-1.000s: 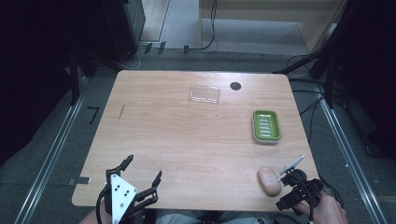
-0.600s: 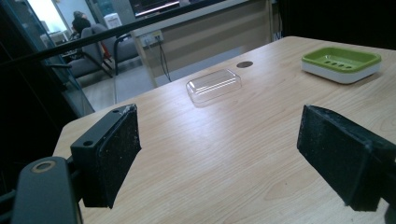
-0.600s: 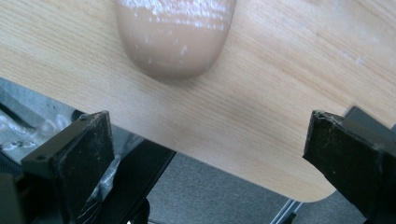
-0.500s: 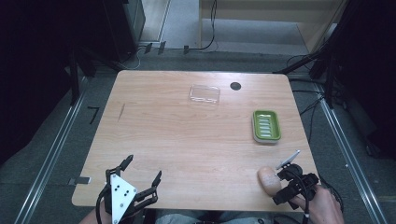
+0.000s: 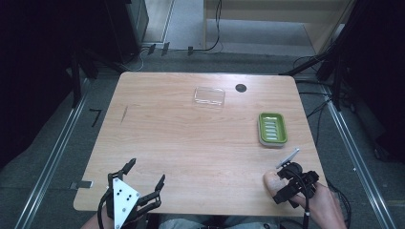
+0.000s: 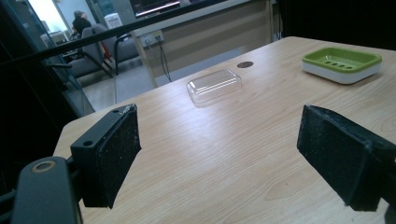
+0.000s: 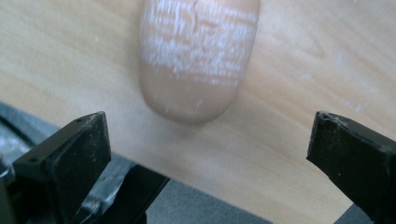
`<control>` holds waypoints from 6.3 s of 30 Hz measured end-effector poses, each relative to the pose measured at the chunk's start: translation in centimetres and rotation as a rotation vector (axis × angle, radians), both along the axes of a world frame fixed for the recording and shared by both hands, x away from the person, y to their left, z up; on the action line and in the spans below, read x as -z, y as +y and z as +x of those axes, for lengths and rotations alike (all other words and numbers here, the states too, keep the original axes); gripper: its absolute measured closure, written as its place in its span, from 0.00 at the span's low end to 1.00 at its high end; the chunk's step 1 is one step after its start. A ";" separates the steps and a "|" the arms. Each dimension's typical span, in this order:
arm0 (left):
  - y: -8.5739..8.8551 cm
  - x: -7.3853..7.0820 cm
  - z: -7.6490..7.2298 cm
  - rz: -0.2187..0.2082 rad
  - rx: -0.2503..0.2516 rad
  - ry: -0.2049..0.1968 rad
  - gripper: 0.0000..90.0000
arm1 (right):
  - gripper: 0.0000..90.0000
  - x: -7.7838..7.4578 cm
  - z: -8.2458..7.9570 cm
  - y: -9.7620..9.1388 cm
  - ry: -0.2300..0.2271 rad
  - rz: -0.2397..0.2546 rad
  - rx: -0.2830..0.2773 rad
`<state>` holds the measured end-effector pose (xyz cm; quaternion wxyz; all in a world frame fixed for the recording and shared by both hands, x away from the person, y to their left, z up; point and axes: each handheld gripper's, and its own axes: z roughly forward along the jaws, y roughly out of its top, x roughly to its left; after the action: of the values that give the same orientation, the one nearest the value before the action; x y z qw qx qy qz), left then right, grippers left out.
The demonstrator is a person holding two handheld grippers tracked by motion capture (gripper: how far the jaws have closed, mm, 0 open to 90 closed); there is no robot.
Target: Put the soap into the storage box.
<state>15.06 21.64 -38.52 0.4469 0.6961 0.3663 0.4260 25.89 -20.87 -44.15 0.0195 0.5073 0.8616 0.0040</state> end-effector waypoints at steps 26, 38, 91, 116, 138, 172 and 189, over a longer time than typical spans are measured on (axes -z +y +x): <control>0.0 0.0 0.0 0.004 0.001 0.001 0.15 | 0.00 1.7 3.1 1.4 0.009 0.050 0.017; 0.0 0.0 0.0 0.006 0.001 0.003 0.15 | 0.08 2.7 3.4 1.5 0.006 0.055 0.026; -0.1 0.0 -0.1 0.003 0.002 -0.008 0.15 | 0.37 2.6 3.0 1.6 0.010 0.029 -0.013; -0.2 0.0 -0.1 0.008 0.001 -0.008 0.15 | 0.37 1.5 3.4 -0.2 0.012 0.037 0.004; -0.2 0.0 0.0 0.006 0.002 -0.007 0.15 | 0.37 0.2 5.9 -1.0 -0.008 0.043 0.027; -0.1 0.0 0.0 0.005 0.001 -0.005 0.15 | 0.37 -1.5 8.7 -0.7 -0.042 0.048 0.020; -0.1 0.0 0.0 0.006 0.000 -0.006 0.15 | 0.37 -2.9 10.0 -0.6 -0.073 0.077 0.038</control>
<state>15.05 21.55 -38.55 0.4460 0.6963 0.3637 0.4289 35.91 -21.51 -41.26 0.0314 0.5234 0.8497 0.0551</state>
